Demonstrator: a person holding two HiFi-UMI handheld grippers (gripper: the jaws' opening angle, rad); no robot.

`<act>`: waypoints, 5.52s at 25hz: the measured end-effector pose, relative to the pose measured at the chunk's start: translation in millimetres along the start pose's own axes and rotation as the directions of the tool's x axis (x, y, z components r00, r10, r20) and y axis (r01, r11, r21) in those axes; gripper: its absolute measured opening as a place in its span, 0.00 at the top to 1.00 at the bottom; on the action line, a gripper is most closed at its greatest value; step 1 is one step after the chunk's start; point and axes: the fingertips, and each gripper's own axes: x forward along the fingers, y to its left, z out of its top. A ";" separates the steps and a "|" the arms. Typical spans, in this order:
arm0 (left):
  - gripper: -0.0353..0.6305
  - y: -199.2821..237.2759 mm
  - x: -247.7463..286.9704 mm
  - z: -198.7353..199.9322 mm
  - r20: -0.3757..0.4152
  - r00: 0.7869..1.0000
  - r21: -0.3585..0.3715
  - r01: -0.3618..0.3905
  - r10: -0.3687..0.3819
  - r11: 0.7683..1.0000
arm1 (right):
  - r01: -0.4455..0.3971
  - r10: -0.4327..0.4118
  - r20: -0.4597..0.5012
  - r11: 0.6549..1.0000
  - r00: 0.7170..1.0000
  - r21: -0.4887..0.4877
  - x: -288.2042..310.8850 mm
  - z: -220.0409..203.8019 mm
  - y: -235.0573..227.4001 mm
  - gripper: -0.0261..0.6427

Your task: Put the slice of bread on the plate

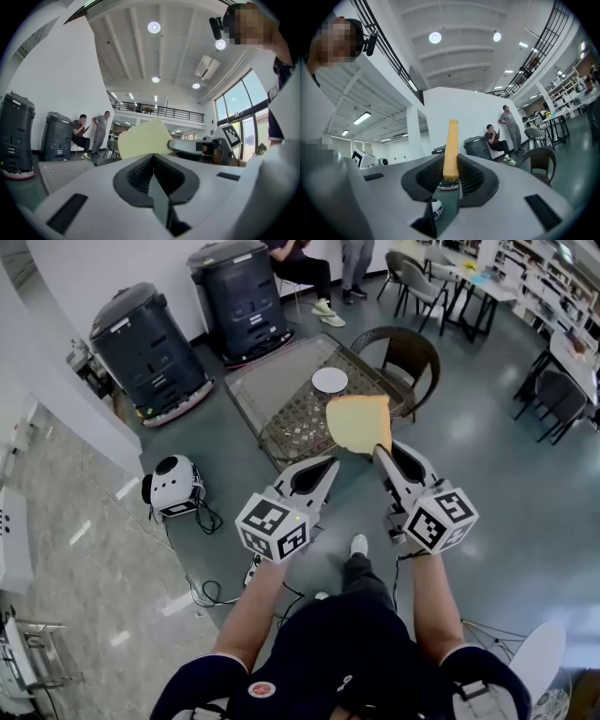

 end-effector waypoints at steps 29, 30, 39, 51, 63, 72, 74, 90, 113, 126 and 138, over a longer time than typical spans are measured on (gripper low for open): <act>0.94 156.4 212.4 -9.1 -0.096 0.984 -0.027 -0.152 0.148 0.988 | -0.093 0.097 -0.054 0.993 0.994 0.067 158.9 31.5 -229.1 0.83; 0.94 159.9 216.9 -9.4 -0.098 0.983 -0.027 -0.157 0.153 0.987 | -0.097 0.101 -0.056 0.993 0.993 0.068 162.6 31.9 -234.2 0.83; 0.94 196.2 241.3 -13.2 -0.116 0.976 -0.034 -0.187 0.182 0.982 | -0.090 0.098 -0.079 0.991 0.992 0.099 199.0 24.3 -267.7 0.83; 0.94 281.2 264.2 -54.1 -0.174 0.967 -0.075 -0.201 0.186 0.977 | 0.001 0.024 -0.192 0.992 0.981 0.130 270.3 -28.5 -311.2 0.83; 0.94 370.5 282.3 -132.7 -0.295 0.942 -0.165 -0.214 0.159 0.963 | 0.145 -0.067 -0.392 0.974 0.917 0.172 345.9 -132.0 -367.9 0.83; 0.94 403.0 288.2 -174.5 -0.352 0.928 -0.219 -0.211 0.125 0.952 | 0.210 -0.096 -0.486 0.960 0.869 0.187 384.4 -195.9 -387.9 0.83; 0.94 406.7 289.4 -181.4 -0.362 0.925 -0.229 -0.208 0.115 0.951 | 0.221 -0.098 -0.500 0.956 0.861 0.193 390.4 -206.5 -390.3 0.83; 0.94 431.9 297.2 -200.2 -0.410 0.909 -0.275 -0.208 0.082 0.939 | 0.268 -0.044 -0.558 0.906 0.829 0.327 416.3 -265.8 -401.3 0.83; 0.94 434.8 309.4 -213.8 -0.444 0.894 -0.278 -0.201 0.060 0.939 | 0.373 -0.093 -0.616 0.862 0.782 0.343 401.7 -292.0 -436.2 0.82; 0.94 433.5 313.0 -217.2 -0.449 0.892 -0.280 -0.193 0.050 0.941 | 0.436 -0.129 -0.652 0.836 0.747 0.334 392.0 -313.8 -450.5 0.79; 0.94 431.4 310.7 -210.4 -0.437 0.898 -0.273 -0.182 0.046 0.945 | 0.378 -0.167 -0.623 0.899 0.764 0.221 393.4 -285.1 -449.5 0.75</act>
